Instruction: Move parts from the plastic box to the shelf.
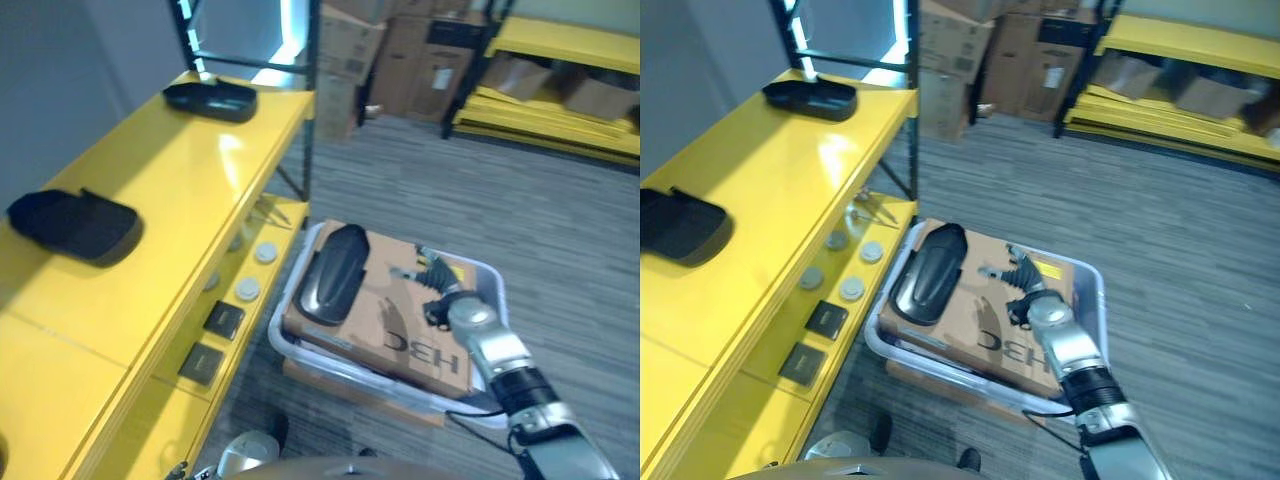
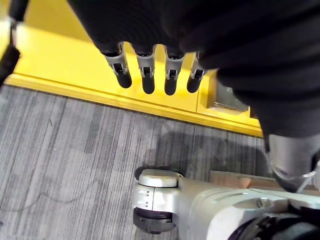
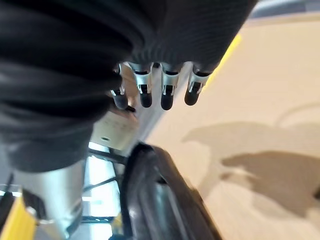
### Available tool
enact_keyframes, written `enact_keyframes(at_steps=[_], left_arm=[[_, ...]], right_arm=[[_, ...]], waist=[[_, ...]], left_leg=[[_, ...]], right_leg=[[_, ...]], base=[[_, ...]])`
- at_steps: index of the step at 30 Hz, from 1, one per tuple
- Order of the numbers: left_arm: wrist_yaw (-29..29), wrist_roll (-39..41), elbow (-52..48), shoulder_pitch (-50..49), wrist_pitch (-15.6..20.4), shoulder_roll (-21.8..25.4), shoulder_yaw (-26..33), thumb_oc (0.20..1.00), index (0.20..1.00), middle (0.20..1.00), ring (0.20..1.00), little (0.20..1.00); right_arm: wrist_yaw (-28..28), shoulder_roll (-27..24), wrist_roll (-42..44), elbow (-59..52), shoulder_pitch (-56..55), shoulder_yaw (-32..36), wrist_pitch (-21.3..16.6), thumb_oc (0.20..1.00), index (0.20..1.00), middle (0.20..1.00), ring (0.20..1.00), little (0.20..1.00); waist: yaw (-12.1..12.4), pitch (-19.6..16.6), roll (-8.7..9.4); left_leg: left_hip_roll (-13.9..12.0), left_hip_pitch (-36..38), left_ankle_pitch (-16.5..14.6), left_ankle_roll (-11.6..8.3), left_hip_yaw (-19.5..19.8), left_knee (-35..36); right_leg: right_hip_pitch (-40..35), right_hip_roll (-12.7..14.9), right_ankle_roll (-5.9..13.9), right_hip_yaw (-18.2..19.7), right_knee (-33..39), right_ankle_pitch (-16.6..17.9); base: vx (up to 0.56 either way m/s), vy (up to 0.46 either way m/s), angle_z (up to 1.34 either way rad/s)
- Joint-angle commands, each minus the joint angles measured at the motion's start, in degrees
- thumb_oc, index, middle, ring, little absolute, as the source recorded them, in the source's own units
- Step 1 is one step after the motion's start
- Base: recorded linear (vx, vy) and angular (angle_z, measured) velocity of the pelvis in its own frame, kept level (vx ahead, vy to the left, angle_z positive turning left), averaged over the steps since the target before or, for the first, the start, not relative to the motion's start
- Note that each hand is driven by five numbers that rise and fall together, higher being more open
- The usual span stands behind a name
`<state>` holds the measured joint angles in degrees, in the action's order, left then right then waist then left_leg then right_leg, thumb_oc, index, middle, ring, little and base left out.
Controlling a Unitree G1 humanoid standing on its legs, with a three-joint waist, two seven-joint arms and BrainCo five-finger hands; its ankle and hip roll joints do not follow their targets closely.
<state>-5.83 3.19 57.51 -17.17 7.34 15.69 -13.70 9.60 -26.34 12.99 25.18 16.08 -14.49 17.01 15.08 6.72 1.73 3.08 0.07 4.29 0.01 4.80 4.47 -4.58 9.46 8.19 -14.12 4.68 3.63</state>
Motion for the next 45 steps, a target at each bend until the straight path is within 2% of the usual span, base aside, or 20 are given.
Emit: enact_keyframes(at_steps=[1, 5, 12, 23, 38, 45], left_arm=[[-0.9, -0.7, 4.4, 2.9, 0.5, 0.2, -1.9, 1.0, 1.0, 1.0, 1.0, 1.0], [-0.7, -1.9, 5.1, 2.8, 0.6, 0.2, -2.3, 1.0, 1.0, 1.0, 1.0, 1.0], [0.0, 0.4, 4.7, 1.8, 0.7, 0.8, -0.8, 1.0, 1.0, 1.0, 1.0, 1.0], [-0.6, 0.7, 5.1, 1.9, 1.7, 0.8, -1.0, 1.0, 1.0, 1.0, 1.0, 1.0], [-0.6, 0.7, 4.3, 1.8, 1.6, 2.2, -3.1, 1.0, 1.0, 1.0, 1.0, 1.0], [-0.6, 1.3, 3.8, 1.9, 1.5, 2.3, -3.5, 1.0, 1.0, 1.0, 1.0, 1.0]], right_arm=[[5.3, -4.8, -2.9, -0.8, 1.5, 0.4, -5.3, 1.0, 1.0, 1.0, 1.0, 1.0], [7.1, -4.3, -3.2, 2.4, 1.2, -0.4, -5.7, 1.0, 1.0, 1.0, 1.0, 1.0], [7.7, -5.6, -5.7, 1.3, -0.1, 0.1, -4.7, 1.0, 1.0, 1.0, 1.0, 1.0], [9.7, -4.5, -3.6, 6.8, 0.1, -0.9, -5.3, 1.0, 1.0, 1.0, 1.0, 1.0], [13.4, -0.6, 0.1, 14.5, 2.7, -4.0, -7.2, 1.0, 1.0, 1.0, 1.0, 1.0], [13.8, 0.2, 0.2, 15.4, 2.7, -5.2, -5.8, 1.0, 1.0, 1.0, 1.0, 1.0]], waist=[[0.6, -0.7, -2.12], [1.6, -0.2, -1.97], [1.8, 0.3, -1.7], [3.2, 0.9, -0.58], [5.7, 2.2, -1.33], [6.0, 2.5, -1.48]], left_leg=[[-2.7, -0.4, -3.7, -1.72, -1.2, -1.9], [-2.4, -0.5, -4.0, -1.61, -0.2, -2.1], [-2.1, -0.3, -4.6, -1.33, 0.1, -2.4], [-1.7, -0.2, -5.5, -0.97, 0.9, -3.4], [-0.8, -1.4, -5.4, -0.71, 3.2, -3.8], [-0.6, -2.0, -5.4, -0.79, 3.5, -4.0]], right_leg=[[1.0, -0.8, 1.09, -2.5, -1.2, -1.2], [0.9, -0.4, 1.31, -3.2, -1.8, -1.4], [0.9, -0.1, 1.7, -3.2, -2.5, -1.8], [0.4, 0.2, 1.97, -3.5, -3.0, -1.9], [0.3, 1.5, 2.8, -5.3, -3.2, -1.7], [0.5, 1.6, 2.9, -5.5, -3.3, -1.9]], base=[[0.0, 0.052, 0.41], [0.0, 0.071, 0.18], [0.0, 0.054, 0.0], [0.0, 0.037, 0.01], [-0.02, 0.023, 0.11], [0.0, 0.01, 0.0]])
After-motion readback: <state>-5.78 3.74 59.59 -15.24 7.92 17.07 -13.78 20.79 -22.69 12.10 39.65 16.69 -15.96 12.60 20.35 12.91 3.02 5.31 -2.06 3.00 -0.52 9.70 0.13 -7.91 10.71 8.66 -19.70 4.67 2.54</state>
